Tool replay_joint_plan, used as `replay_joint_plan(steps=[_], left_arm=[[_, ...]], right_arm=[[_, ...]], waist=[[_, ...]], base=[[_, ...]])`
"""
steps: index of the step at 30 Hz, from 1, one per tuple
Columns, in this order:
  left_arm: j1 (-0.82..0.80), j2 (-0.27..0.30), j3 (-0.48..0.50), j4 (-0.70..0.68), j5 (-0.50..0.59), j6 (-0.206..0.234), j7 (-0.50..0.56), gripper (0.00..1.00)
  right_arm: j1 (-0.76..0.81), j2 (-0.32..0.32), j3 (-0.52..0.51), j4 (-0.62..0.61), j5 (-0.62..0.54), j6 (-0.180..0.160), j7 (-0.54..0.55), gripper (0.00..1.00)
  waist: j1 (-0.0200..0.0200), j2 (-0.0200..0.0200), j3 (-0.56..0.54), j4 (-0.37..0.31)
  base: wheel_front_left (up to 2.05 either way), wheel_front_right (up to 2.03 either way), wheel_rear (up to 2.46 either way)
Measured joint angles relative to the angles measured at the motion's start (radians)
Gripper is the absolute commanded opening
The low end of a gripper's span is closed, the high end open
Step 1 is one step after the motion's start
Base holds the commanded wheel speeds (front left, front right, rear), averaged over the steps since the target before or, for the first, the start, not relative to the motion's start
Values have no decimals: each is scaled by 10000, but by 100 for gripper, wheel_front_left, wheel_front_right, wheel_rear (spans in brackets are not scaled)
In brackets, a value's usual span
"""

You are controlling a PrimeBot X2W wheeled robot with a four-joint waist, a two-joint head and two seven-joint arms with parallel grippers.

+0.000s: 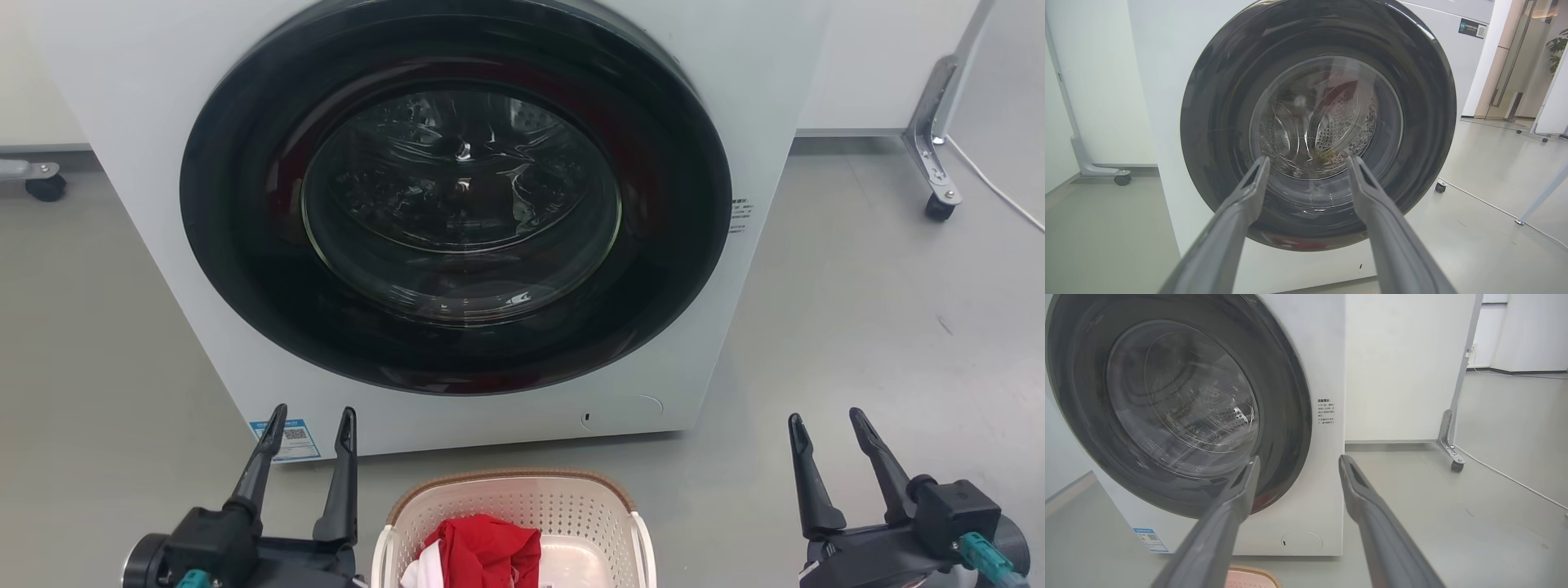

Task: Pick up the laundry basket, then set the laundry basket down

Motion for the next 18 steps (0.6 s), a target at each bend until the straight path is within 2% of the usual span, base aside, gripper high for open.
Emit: replay_joint_plan(steps=[3,18], left_arm=[[130,8,-67,-52,253,63,-88,100],[378,-224,391,153,198,178,293,100]], right_arm=[[14,-6,40,8,-345,-31,-98,100],[214,138,-270,205,-341,-107,-100,100]], waist=[[0,0,-8,-11],[0,0,-42,7]], base=[[0,0,0],[0,0,0]])
